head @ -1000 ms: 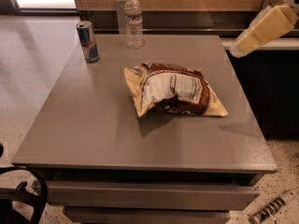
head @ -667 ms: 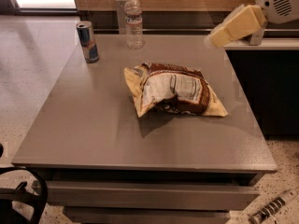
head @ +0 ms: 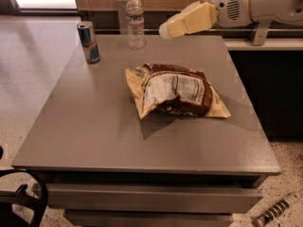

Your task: Pick redbull can

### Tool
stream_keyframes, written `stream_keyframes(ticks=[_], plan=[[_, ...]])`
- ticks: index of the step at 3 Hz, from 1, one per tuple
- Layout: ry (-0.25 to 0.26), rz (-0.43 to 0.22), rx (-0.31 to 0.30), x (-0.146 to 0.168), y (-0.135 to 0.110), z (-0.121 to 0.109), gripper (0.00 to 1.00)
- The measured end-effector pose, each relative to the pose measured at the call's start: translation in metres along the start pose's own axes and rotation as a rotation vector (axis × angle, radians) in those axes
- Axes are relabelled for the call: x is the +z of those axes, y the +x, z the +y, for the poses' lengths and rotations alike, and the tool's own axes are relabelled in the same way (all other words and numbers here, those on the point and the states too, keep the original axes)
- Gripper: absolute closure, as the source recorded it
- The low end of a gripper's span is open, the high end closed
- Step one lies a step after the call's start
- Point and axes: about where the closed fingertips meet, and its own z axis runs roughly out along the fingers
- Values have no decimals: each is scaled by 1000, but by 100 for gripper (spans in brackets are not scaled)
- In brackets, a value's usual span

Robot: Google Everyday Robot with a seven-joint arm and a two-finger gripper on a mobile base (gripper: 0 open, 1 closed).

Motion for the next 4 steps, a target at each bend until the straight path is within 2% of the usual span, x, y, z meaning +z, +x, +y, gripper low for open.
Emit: stream_keyframes(ticks=[1,2,3,4], plan=[[-89,-59,43,27,-6,23,0],[-85,-56,45,28,-8,24,0],[-46,-27,48,44,-6,14,0],[9,47,41,98,11,-9,0]])
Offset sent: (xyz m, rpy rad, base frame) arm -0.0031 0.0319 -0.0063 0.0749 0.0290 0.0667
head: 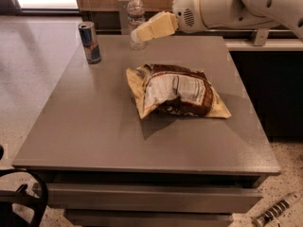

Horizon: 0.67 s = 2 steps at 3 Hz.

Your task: Pick redbull can

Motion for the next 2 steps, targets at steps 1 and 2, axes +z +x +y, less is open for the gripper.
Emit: stream_keyframes(ticks=[1,2], plan=[[10,37,-8,35,6,-7,0],[-32,23,7,78,18,-4,0]])
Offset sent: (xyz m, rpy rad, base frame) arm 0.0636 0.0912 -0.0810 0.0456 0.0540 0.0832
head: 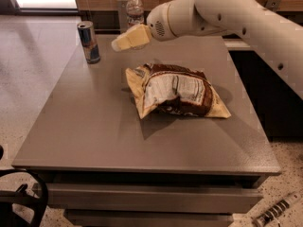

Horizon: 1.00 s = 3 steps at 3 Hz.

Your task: Pick redbull can

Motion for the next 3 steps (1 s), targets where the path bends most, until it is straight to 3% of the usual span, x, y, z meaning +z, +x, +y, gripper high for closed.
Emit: stream_keyframes(ticks=[2,3], plan=[[-132,-100,39,79,13,26,0],[-165,-135,31,102,13,36,0]])
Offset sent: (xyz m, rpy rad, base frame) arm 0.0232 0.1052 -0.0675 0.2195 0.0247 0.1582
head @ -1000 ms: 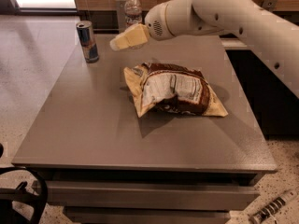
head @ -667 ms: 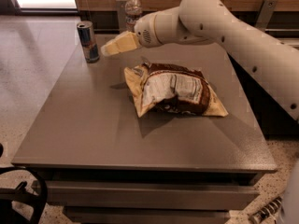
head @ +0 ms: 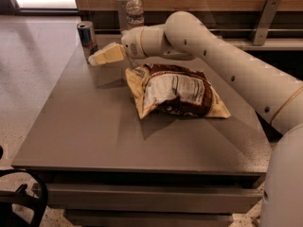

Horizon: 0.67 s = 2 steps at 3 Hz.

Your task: Pick redbull can

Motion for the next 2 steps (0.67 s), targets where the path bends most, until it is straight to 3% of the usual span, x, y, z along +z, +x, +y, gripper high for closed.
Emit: stream_keyframes(ticks=[1,2], plan=[[-12,-66,-42,28,-14,2,0],[-12,-66,-42,28,-14,2,0]])
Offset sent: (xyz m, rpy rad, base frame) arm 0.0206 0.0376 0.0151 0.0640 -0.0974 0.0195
